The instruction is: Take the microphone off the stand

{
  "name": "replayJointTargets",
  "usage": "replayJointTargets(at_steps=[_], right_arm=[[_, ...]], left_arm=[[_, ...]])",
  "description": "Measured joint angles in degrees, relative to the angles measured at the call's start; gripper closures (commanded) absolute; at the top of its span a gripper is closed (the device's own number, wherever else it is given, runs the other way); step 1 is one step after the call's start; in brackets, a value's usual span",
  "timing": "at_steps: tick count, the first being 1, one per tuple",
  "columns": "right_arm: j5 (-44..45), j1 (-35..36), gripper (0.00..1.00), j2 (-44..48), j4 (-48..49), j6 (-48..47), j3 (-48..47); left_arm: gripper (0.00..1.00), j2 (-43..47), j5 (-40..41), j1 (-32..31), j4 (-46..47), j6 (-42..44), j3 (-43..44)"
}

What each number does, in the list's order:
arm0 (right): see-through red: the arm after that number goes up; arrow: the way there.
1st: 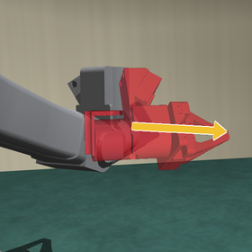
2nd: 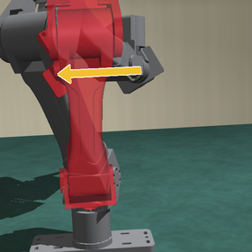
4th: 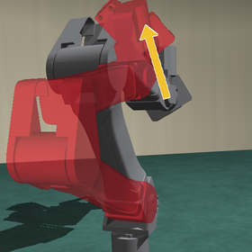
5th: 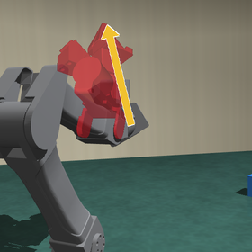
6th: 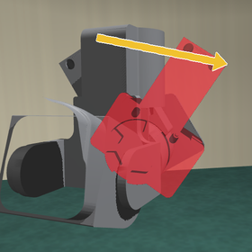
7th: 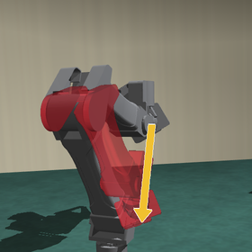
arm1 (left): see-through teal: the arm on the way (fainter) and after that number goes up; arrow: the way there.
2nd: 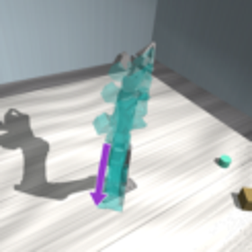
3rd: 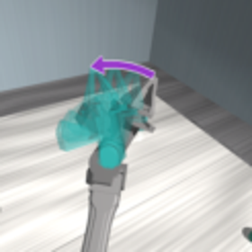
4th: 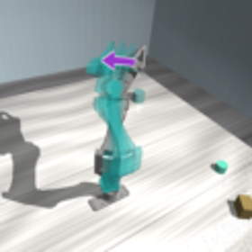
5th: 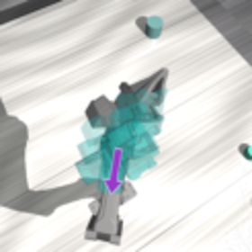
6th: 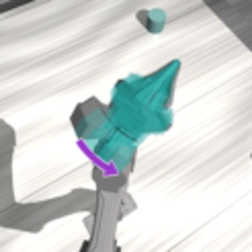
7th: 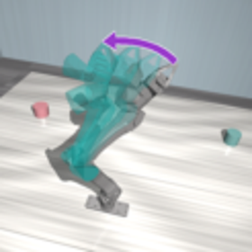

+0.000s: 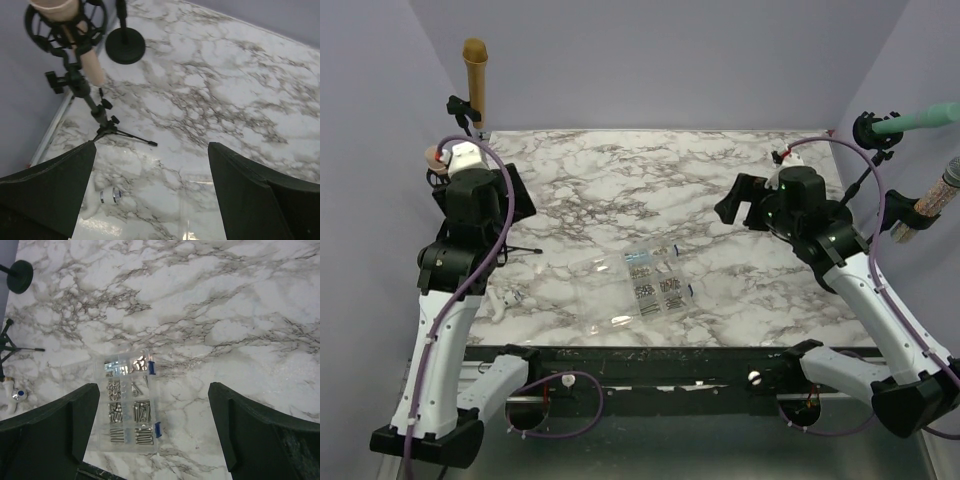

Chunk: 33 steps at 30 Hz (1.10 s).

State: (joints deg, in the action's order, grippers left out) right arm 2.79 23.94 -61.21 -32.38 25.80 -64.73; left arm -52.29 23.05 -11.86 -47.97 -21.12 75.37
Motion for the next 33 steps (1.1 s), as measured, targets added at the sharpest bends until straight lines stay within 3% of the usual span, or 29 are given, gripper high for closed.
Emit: replayJointTargets(at_steps=[4, 23, 33], right_arm=[[-3.93, 0.00, 0.00, 0.26, 1.27, -0.79, 1.86], [-10.21, 0.00, 0.00, 0.90, 2.73, -0.96, 2.03], [-11.06, 0.00, 0.00, 0.90, 2.71, -1.44, 3.19]], left_arm=[[0.01, -2.29, 2.84, 7.02, 2.54, -1.25, -0.20], [0.01, -19.76, 5.68, 21.40, 21.62, 3.28, 6.69], [0.06, -27.36, 5.42, 22.86, 24.65, 7.06, 8.13]])
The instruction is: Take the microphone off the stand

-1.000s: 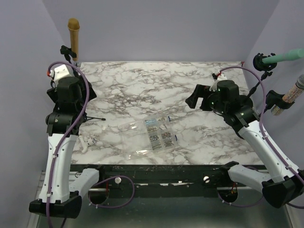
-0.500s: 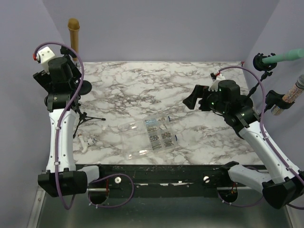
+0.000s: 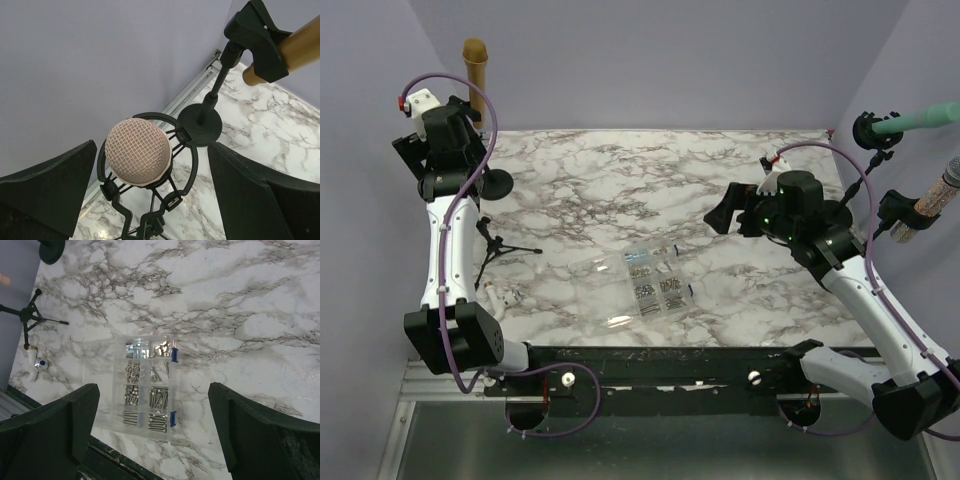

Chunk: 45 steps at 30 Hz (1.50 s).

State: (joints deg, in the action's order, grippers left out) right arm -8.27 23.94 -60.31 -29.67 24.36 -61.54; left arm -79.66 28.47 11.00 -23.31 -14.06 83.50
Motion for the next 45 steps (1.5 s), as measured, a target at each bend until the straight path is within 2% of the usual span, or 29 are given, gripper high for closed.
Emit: replayJointTargets(at_steps=[17, 24, 27, 34, 38, 45], right_arm=[[-0.02, 0.00, 0.00, 1.29, -0.02, -1.92, 1.18], [0.00, 0.00, 0.00, 1.29, -0.04, -1.97, 1.31], [0.00, 0.00, 0.00, 1.29, -0.02, -1.97, 1.31], [0.02, 0.00, 0.00, 1.33, -0.04, -1.97, 1.51], [0.02, 0.00, 0.00, 1.46, -0.04, -1.97, 1.53], [0.04, 0.00, 0.00, 1.51, -0.04, -1.97, 1.53]], left_arm=[[0.32, -2.73, 1.68, 0.44, 0.22, 2.29, 1.81], [0.34, -3.91, 3.04, 0.52, -0.13, 2.19, 2.36], [0.38, -4.48, 3.48, 0.57, -0.35, 2.14, 2.36], [0.55, -5.03, 4.26, 0.61, -1.20, 2.05, 2.38], [0.60, -5.05, 4.55, 0.61, -2.03, 2.03, 2.99], [0.79, -5.05, 4.52, 0.61, -3.58, 2.51, 6.36]])
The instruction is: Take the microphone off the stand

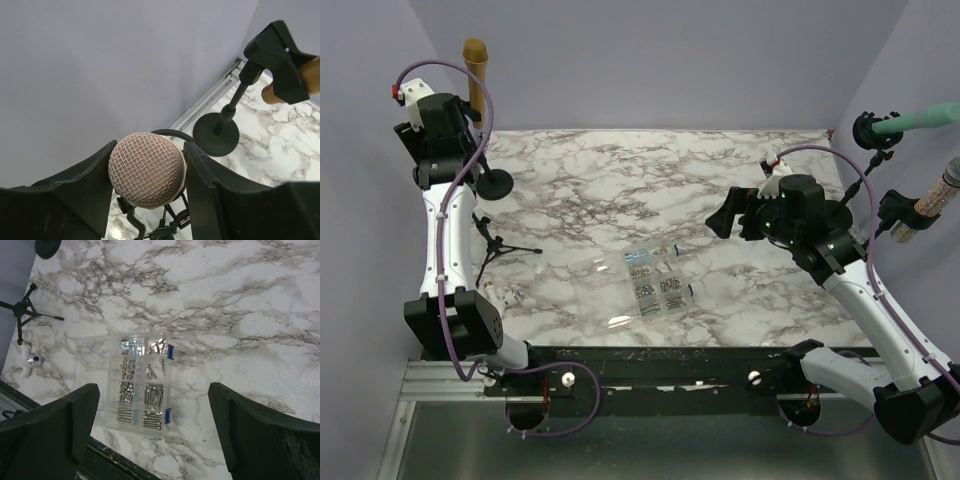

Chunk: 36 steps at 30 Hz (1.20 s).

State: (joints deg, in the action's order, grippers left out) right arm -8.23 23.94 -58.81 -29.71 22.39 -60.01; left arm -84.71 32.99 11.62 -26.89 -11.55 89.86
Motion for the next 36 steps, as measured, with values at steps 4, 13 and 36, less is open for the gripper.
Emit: replayJointTargets(at_steps=[4, 13, 36], right_arm=[[0.00, 0.00, 0.00, -0.02, 0.00, 0.00, 0.00], [0.00, 0.00, 0.00, -0.31, 0.00, 0.00, 0.00], [-0.15, 0.00, 0.00, -2.38, 0.07, 0.28, 0.00]], left_arm=[[0.79, 0.09, -0.02, 0.00, -1.07, 0.39, 3.21], [0.81, 2.60, -0.76, 0.00, -4.79, 1.57, 11.17], [1.00, 25.64, -17.33, -2.75, -2.23, -7.69, 16.72]])
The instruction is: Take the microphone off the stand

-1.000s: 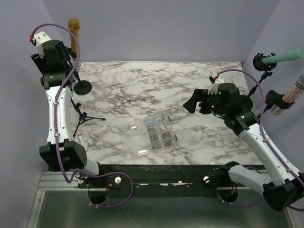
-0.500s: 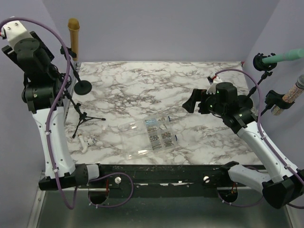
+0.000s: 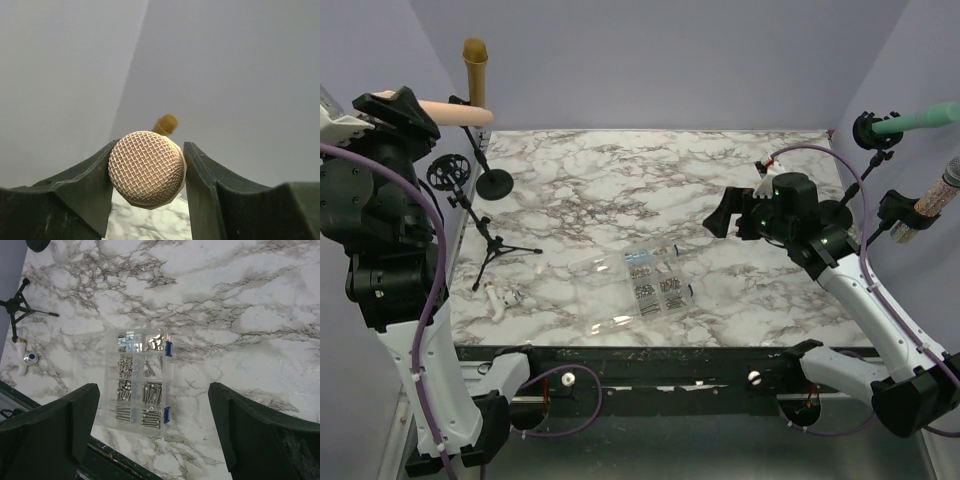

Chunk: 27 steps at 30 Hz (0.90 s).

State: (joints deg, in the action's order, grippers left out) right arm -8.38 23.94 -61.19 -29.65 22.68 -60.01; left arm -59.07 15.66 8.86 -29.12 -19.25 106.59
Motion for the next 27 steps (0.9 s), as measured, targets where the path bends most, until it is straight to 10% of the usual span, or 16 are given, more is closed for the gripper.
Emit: replayJointTargets(at_steps=[9, 16, 27], right_arm=[[-0.33, 0.00, 0.00, -0.04, 0.04, 1.49, 0.09], [-0.72, 0.00, 0.00, 0.07, 0.02, 3.13, 0.83], [-0.68, 0.00, 0.00, 2.25, -0.13, 4.33, 1.81]], left_arm=[[1.00, 1.25, -13.77, -9.14, 4.33, -19.69, -17.59], [1.00, -7.58, -12.76, -24.65, 6.34, -34.07, -29.38], [1.00, -18.38, -8.79, -29.24, 6.03, -66.01, -42.64]])
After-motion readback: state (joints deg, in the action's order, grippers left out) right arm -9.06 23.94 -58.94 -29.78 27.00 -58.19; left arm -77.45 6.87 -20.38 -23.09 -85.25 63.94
